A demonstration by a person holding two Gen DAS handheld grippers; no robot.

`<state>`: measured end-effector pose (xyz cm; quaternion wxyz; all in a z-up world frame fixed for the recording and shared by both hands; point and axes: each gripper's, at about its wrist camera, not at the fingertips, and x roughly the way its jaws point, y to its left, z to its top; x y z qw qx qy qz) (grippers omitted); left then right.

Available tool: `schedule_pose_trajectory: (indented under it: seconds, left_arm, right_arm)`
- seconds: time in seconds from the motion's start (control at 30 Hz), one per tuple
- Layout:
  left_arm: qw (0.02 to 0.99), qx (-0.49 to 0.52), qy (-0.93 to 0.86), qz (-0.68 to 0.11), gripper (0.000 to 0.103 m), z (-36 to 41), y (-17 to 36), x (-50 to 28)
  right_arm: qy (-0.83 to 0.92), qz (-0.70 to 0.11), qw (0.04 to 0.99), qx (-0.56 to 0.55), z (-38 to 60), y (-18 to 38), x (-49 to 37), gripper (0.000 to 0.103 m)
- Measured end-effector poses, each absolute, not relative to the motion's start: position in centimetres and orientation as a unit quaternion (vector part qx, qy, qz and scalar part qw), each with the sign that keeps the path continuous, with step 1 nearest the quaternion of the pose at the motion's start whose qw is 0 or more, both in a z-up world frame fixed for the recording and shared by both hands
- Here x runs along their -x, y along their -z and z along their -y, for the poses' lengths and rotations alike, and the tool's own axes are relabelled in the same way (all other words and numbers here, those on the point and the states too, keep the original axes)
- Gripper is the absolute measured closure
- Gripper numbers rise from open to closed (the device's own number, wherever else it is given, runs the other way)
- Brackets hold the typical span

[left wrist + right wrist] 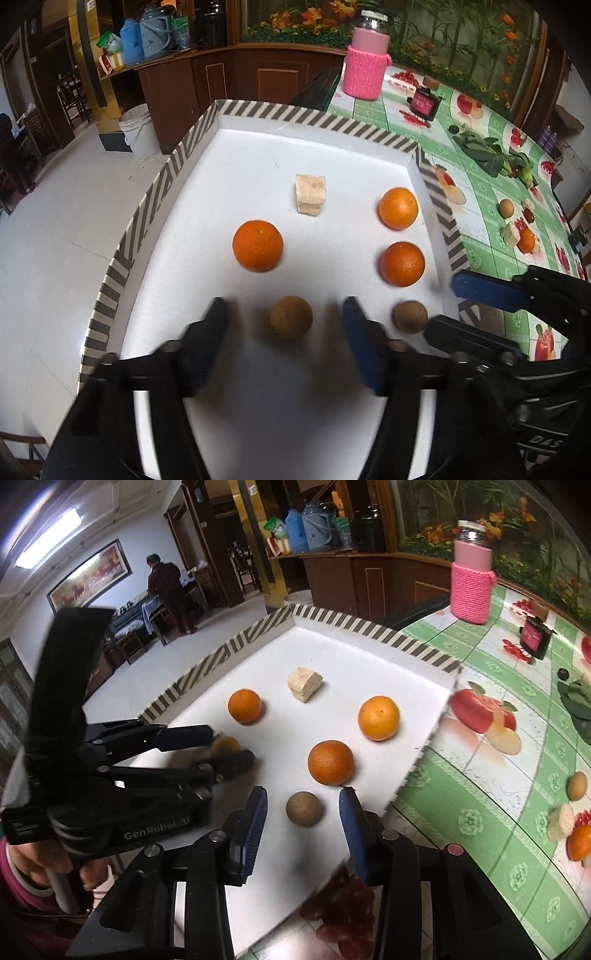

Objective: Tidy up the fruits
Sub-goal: 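Open the left tool to drop its kiwi while the right tool releases its kiwi, then move the left tool toward a textured brown ball while the right tool grasps a beige cylinder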

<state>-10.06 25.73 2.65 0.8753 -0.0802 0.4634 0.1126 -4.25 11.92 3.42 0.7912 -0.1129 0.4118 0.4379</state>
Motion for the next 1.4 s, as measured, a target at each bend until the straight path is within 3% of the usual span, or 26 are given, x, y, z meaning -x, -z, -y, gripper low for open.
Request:
schedule_pose_trajectory:
  seconds: [0.33, 0.9, 1.03, 1.4]
  left_arm:
    - [0.887, 0.057, -0.127, -0.439, 0.033, -23.9, -4.3, 10.9]
    - [0.907, 0.027, -0.043, -0.418, 0.033, -13.7, -6.6, 8.3]
    - [0.907, 0.021, -0.021, -0.42, 0.033, -11.3, -6.6, 7.4]
    - [0.894, -0.002, 0.034, -0.447, 0.033, -5.4, -5.2, 4.0]
  right_arm:
    - [-0.415, -0.394, 0.815, 0.087, -7.4, -5.7, 4.5, 0.041]
    - [-0.299, -0.397, 0.866, 0.056, 5.5, -7.2, 2.1, 0.038]
    - [-0.268, -0.396, 0.876, 0.058, 8.5, -7.5, 1.4, 0.033]
    - [-0.225, -0.422, 0.876, 0.059, 13.1, -4.7, -1.2, 0.033]
